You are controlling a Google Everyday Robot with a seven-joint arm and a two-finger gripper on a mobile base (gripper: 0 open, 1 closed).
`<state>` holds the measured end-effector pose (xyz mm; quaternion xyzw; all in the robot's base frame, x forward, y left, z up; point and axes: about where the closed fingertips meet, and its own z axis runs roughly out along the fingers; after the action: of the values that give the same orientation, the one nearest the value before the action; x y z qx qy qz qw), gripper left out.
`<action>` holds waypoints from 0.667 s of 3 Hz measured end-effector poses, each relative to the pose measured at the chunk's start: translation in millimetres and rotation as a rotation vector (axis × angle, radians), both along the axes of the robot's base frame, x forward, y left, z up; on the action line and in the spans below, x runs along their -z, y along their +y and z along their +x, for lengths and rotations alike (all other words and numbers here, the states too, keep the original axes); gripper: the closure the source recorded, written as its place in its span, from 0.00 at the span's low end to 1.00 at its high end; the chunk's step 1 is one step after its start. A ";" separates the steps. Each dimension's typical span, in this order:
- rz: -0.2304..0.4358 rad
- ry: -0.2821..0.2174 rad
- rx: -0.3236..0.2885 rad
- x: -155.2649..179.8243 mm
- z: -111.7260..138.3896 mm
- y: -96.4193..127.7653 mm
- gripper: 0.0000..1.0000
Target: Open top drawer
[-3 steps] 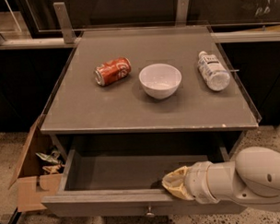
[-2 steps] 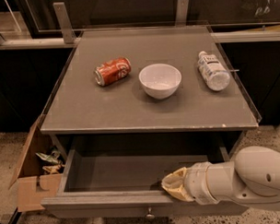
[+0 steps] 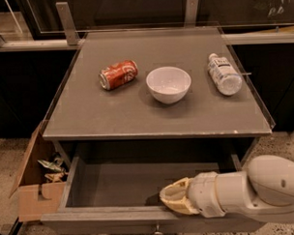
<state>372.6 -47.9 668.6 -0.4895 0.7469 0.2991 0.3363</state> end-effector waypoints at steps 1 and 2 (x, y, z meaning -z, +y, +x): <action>0.168 -0.119 -0.042 -56.9 -21.6 -22.2 0.99; 0.205 -0.170 -0.073 -90.1 -26.3 -31.9 0.77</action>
Offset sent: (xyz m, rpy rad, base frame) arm -0.0311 -0.0465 0.1272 0.2589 -0.2166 0.0997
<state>346.4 -79.8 758.7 -0.5029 0.6629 0.3435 0.4356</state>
